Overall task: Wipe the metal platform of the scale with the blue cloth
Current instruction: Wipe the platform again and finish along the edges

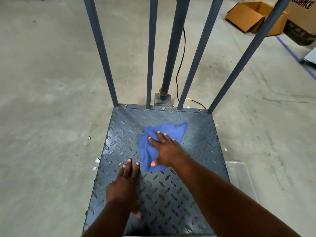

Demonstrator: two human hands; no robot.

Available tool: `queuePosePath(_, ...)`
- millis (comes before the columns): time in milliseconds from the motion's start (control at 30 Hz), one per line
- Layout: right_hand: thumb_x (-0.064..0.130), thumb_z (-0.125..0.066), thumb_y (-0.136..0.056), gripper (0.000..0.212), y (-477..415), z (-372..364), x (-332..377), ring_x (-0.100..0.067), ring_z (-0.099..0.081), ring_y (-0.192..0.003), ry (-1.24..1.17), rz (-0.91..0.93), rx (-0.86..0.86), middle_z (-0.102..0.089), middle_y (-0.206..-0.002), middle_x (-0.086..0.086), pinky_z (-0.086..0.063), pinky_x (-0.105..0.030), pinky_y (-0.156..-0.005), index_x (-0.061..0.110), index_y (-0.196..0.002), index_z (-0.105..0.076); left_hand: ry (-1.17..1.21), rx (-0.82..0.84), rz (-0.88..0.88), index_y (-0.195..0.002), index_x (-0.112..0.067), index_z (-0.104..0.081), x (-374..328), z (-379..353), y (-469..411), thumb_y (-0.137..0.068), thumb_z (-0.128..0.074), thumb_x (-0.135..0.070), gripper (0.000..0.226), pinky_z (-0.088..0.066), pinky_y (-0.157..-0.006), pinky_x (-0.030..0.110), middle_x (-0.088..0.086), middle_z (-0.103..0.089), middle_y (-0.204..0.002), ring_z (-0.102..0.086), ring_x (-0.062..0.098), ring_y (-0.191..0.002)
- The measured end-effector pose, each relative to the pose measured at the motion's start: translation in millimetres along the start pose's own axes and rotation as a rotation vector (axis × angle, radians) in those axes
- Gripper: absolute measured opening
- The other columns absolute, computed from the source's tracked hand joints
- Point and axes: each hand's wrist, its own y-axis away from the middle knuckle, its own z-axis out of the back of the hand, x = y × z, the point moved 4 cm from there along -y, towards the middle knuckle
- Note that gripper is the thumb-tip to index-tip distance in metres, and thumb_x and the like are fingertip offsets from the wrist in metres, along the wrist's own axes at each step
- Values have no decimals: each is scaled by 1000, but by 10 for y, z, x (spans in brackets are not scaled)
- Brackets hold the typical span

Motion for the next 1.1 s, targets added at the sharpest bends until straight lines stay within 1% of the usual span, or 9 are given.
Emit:
queuePosePath(100, 68, -72, -82, 111, 24, 131, -363, -34, 7, -159, -133, -216, -54, 16, -172, -3, -9, -58, -125, 44, -163, 1, 12, -3, 13, -168, -33, 26, -11, 10, -8, -65, -103, -43, 165, -47, -120, 47, -5, 41, -171, 12, 19, -168)
queuePosePath(167, 69, -69, -84, 110, 39, 125, -377, -35, 10, -159, -171, -269, -48, 18, -172, -5, -5, -60, -125, 43, -163, 3, 14, 7, 19, -168, -33, 26, -15, 10, -15, -65, -103, -41, 166, -47, -120, 47, -4, 39, -173, 13, 19, -168)
queuePosePath(300, 70, -70, -82, 114, 60, -30, 51, -34, 16, -158, -100, -114, -5, 24, -170, -5, 1, -60, -125, 43, -162, 7, 13, 0, 26, -169, -32, 24, -16, 2, -20, -66, -103, -42, 164, -45, -122, 49, -5, 39, -173, 13, 19, -168)
queuePosePath(400, 67, -71, -82, 114, 24, -71, 158, -31, 18, -158, -39, -33, 20, 24, -170, -1, 1, -59, -126, 45, -162, 7, 4, -5, 25, -170, -30, 23, -12, -6, -6, -65, -103, -45, 164, -44, -123, 50, -5, 40, -173, 14, 18, -168)
queuePosePath(500, 68, -74, -79, 118, -14, 4, -22, -29, 16, -159, -60, -66, 20, 24, -170, 1, -1, -58, -126, 45, -162, 7, 16, -14, 18, -169, -32, 24, -21, 3, 6, -69, -101, -42, 160, -44, -121, 48, -5, 38, -174, 13, 17, -168)
queuePosePath(633, 71, -73, -78, 121, -27, 78, -211, -32, 16, -158, -105, -171, 5, 25, -170, -3, -1, -60, -125, 43, -162, 10, 22, -20, 4, -169, -32, 24, -12, 3, 1, -69, -101, -41, 160, -44, -122, 47, -5, 39, -173, 14, 17, -168)
queuePosePath(767, 71, -73, -79, 123, -3, 64, -37, -37, 20, -157, -84, -166, 40, 28, -169, -7, 0, -63, -124, 42, -162, 12, 10, -39, -22, -170, -32, 21, -22, -20, -21, -84, -91, -36, 142, -47, -119, 44, -7, 46, -164, 12, 19, -168)
queuePosePath(900, 68, -74, -80, 121, 93, -69, 255, -37, 23, -156, -35, -87, 56, 29, -168, -9, 3, -64, -125, 42, -162, 12, 1, -7, -14, -170, -31, 22, -19, -6, -24, -64, -102, -47, 164, -48, -118, 45, -4, 37, -174, 13, 18, -168)
queuePosePath(1100, 65, -76, -79, 121, 124, -133, 332, -38, 24, -155, -41, -71, 32, 27, -169, -9, 4, -65, -124, 42, -162, 10, 17, -19, -5, -171, -32, 21, -35, 16, 0, -62, -103, -48, 165, -49, -118, 43, -5, 36, -175, 12, 16, -168)
